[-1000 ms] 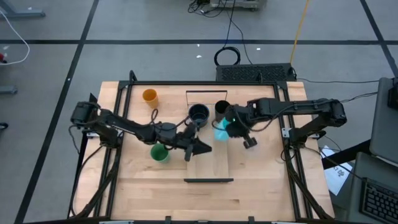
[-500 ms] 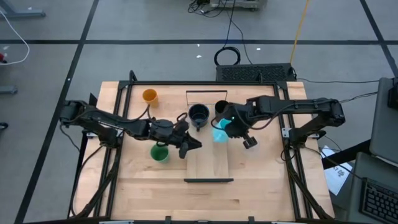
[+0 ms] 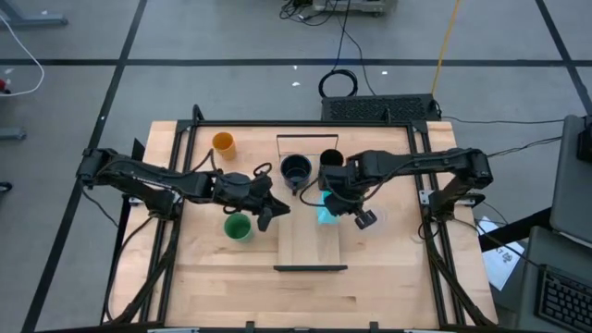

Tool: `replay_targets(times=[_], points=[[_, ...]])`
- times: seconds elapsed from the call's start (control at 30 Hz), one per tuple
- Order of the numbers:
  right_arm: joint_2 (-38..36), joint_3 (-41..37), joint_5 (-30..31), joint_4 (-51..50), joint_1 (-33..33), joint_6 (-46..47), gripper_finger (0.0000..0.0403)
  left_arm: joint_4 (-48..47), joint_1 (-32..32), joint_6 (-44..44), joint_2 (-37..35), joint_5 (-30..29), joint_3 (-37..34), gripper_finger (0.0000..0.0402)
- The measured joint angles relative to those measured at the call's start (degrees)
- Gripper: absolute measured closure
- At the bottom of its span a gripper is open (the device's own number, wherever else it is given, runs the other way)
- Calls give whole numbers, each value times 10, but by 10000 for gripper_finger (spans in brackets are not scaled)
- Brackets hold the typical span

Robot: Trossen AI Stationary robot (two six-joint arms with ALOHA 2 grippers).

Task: Stack small to large cups/mugs on shelf
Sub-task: Put the light blue mug on the shelf

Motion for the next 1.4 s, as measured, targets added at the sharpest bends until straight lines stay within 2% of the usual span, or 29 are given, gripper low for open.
replay_targets(times=[0.23,0.53,1.13,1.4], points=[[51,51,43,-34,-2,19,403,-18,-1,16,-20,0,2,336],[71,63,62,-68,-2,44,403,-42,-1,42,-38,-1,1,336],[90,62,44,-45,-2,67,403,-113,-4,60,-101,-3,1,337],[94,62,27,-33,-2,61,403,-149,-4,60,-129,-28,1,337]])
